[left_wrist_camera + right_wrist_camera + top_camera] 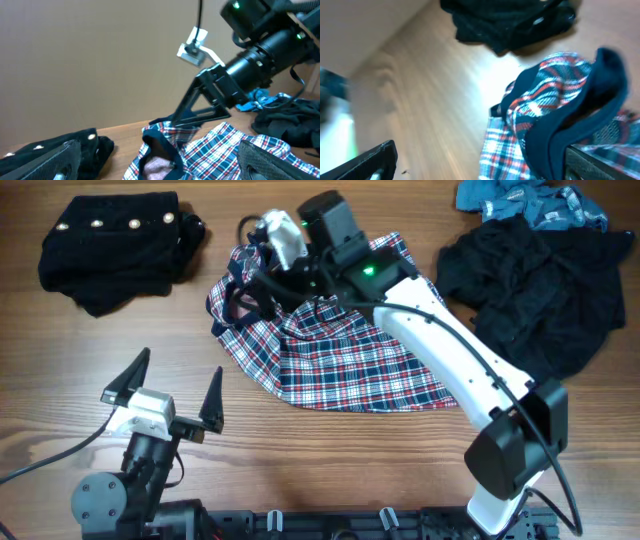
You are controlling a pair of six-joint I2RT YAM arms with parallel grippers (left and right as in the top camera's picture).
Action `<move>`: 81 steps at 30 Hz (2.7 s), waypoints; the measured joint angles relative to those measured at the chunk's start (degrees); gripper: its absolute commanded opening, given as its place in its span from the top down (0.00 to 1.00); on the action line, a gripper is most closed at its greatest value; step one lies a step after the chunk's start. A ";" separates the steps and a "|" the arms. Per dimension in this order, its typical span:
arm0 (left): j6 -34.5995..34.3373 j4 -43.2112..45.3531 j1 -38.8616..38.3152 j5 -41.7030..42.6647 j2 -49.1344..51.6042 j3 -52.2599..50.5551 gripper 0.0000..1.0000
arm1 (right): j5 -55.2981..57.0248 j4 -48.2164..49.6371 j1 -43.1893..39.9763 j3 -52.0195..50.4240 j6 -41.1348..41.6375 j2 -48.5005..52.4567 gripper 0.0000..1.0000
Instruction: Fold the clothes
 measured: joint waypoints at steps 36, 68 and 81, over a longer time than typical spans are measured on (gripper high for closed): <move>-27.61 29.99 0.17 2.91 61.09 0.55 0.02 | 14.14 -6.84 -21.24 3.80 3.93 0.00 0.00; -29.55 -24.74 -8.52 -17.20 81.46 42.84 0.14 | 14.21 -10.99 -31.74 3.80 5.70 0.00 0.00; -34.05 -21.86 -11.61 -21.59 90.90 42.84 0.28 | 12.20 -11.30 -34.99 3.80 6.27 0.00 0.00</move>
